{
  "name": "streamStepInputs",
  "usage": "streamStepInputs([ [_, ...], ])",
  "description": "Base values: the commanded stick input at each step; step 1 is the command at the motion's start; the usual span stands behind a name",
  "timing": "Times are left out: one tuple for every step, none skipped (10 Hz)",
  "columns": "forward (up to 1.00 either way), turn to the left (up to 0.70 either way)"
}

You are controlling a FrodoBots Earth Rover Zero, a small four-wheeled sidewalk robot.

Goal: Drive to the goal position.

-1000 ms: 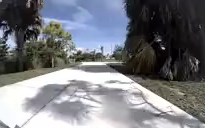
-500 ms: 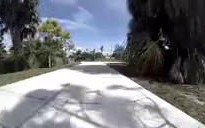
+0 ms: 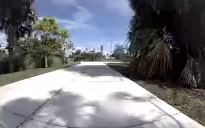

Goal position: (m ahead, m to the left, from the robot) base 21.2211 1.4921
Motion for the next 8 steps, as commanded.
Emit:
streamStepInputs([
  [0.85,0.00],
  [0.85,0.00],
  [0.85,0.00],
  [0.85,0.00],
  [0.85,0.00],
  [0.85,0.00],
  [0.85,0.00],
  [0.85,0.00],
])
